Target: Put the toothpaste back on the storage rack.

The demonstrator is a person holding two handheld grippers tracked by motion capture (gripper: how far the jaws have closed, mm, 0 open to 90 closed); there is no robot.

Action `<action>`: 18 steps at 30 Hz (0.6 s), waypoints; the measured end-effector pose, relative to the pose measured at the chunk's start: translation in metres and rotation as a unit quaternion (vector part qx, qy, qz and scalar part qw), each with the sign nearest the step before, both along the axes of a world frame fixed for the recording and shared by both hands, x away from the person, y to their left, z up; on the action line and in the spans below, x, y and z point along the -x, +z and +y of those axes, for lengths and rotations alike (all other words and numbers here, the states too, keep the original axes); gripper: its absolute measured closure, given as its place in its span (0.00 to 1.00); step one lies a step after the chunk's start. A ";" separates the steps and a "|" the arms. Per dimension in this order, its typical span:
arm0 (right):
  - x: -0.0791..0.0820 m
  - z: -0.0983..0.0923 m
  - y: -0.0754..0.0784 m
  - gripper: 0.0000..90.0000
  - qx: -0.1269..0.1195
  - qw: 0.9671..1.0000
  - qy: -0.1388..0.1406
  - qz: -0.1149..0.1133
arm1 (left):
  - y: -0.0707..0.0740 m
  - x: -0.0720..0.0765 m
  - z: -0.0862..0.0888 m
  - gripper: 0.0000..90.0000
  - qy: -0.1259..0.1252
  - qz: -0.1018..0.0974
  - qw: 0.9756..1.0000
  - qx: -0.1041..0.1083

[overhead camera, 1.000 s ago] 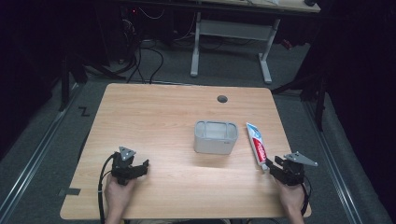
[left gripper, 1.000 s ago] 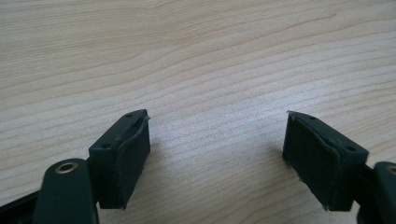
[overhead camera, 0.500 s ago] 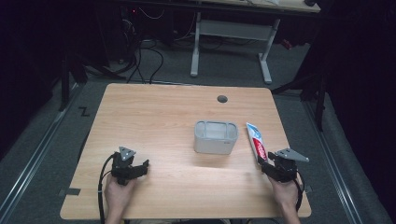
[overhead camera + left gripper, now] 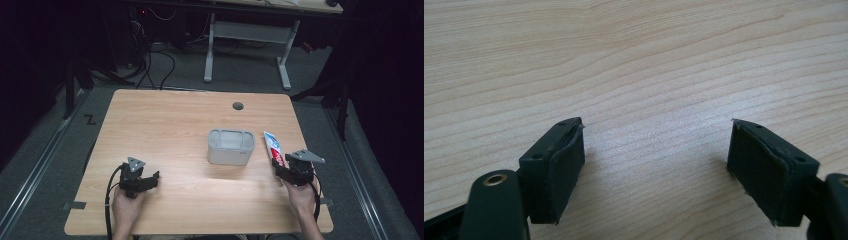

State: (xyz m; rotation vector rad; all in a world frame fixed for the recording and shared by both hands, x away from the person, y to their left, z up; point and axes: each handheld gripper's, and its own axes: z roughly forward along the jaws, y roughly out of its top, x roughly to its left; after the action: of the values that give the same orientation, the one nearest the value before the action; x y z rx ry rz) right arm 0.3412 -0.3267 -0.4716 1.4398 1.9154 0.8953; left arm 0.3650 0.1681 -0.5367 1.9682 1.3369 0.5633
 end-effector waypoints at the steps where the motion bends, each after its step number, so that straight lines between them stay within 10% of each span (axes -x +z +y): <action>1: -0.002 0.000 0.001 0.49 0.001 1.000 -0.001 0.002 | 0.000 0.000 0.000 0.26 0.000 0.000 1.000 0.000; 18: -0.037 0.001 0.012 0.48 0.007 0.999 -0.003 0.031 | 0.000 0.000 0.000 0.26 0.000 0.000 1.000 -0.001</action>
State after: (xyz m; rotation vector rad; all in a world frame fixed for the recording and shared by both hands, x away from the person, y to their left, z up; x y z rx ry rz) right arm 0.3782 -0.3253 -0.4597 1.4808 1.9580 0.8403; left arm 0.3650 0.1681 -0.5367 1.9694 1.3367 0.5642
